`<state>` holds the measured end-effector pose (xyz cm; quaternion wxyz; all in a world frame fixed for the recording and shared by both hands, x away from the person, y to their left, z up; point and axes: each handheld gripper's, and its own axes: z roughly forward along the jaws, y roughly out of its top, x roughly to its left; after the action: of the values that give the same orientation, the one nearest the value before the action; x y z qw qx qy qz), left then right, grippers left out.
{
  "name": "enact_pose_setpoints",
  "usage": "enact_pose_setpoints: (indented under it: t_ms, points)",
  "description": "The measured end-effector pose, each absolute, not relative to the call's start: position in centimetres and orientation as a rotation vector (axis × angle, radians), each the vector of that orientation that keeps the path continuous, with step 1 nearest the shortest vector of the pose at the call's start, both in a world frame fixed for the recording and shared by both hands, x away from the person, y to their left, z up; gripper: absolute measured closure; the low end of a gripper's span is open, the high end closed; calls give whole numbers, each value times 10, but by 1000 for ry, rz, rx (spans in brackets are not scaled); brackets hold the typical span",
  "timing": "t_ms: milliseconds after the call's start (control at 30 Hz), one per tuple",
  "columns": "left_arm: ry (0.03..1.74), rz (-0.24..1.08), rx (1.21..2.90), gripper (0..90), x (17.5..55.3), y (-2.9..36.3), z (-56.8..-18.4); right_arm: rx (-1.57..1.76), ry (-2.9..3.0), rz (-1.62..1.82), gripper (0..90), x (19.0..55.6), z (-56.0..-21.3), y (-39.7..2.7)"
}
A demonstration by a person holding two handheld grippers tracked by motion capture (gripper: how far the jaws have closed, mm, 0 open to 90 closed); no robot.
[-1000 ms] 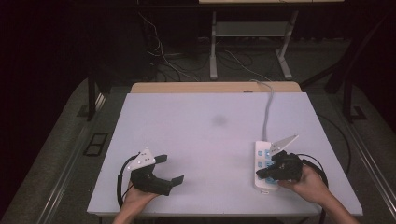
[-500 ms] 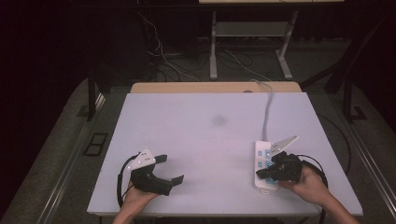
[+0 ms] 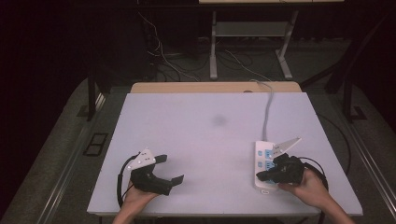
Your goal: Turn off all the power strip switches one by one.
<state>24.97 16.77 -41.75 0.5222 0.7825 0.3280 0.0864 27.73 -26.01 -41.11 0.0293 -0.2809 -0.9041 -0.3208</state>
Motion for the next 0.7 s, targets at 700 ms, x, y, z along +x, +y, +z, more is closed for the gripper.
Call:
enact_pose_setpoints:
  t_ms: [700]
  points:
    - [790,211,1873,0,250,169,-417,-825,-2829,-1002,900,283,-381,-260]
